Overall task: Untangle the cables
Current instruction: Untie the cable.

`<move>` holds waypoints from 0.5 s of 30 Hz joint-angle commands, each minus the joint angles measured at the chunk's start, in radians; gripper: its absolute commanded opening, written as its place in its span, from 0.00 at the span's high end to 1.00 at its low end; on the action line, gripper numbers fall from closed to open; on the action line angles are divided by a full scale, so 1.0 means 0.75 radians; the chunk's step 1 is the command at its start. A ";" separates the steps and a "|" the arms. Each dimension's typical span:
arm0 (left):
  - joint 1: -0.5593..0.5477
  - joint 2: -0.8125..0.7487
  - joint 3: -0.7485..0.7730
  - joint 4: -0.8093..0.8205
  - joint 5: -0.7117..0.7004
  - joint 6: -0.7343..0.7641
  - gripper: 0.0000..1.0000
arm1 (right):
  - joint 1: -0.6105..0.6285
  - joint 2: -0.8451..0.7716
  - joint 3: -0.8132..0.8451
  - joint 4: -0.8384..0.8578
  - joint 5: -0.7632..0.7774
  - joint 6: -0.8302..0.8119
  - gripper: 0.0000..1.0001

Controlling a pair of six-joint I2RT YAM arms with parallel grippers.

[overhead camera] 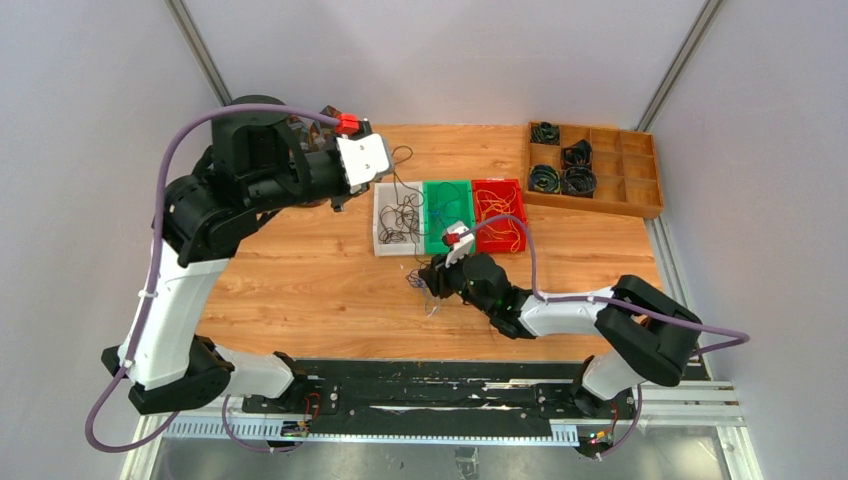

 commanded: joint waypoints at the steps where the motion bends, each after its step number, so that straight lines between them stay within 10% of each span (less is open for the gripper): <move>1: -0.012 0.021 0.121 0.015 -0.080 0.039 1.00 | 0.008 0.029 -0.091 0.162 0.071 0.053 0.71; 15: -0.012 0.143 0.412 0.122 -0.233 0.096 1.00 | 0.007 0.090 -0.204 0.183 0.123 0.089 0.68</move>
